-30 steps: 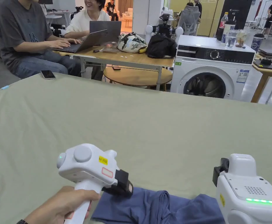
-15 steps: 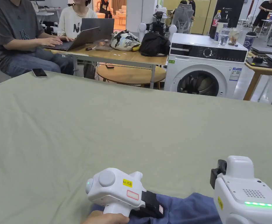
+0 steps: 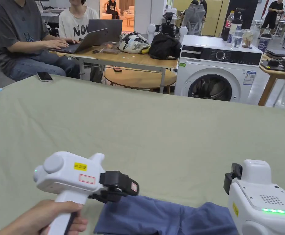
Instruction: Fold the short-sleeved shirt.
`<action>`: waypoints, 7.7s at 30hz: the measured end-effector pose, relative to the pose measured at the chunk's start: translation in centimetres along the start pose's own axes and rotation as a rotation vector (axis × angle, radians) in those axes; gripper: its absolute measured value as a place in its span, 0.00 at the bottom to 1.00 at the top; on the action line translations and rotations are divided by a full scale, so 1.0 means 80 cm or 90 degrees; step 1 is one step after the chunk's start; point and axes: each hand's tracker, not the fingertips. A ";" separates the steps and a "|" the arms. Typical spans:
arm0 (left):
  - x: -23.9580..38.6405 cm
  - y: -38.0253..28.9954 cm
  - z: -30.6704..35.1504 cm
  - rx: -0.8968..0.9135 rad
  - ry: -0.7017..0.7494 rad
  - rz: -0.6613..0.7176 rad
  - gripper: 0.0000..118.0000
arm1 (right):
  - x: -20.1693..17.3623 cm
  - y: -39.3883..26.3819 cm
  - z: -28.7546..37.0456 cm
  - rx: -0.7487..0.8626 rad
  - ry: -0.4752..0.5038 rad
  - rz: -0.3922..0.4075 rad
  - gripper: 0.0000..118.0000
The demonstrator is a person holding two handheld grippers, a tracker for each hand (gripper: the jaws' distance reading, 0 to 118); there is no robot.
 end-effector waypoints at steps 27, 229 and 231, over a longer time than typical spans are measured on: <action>-0.078 -0.036 0.030 0.044 -0.163 0.104 0.06 | -0.020 0.001 0.005 -0.009 0.026 -0.008 0.00; -0.256 0.107 0.409 -0.016 0.560 0.182 0.17 | -0.291 0.033 -0.051 0.029 0.194 0.024 0.00; -0.265 0.103 0.411 -0.010 0.555 0.190 0.18 | -0.297 0.033 -0.053 0.027 0.196 0.027 0.00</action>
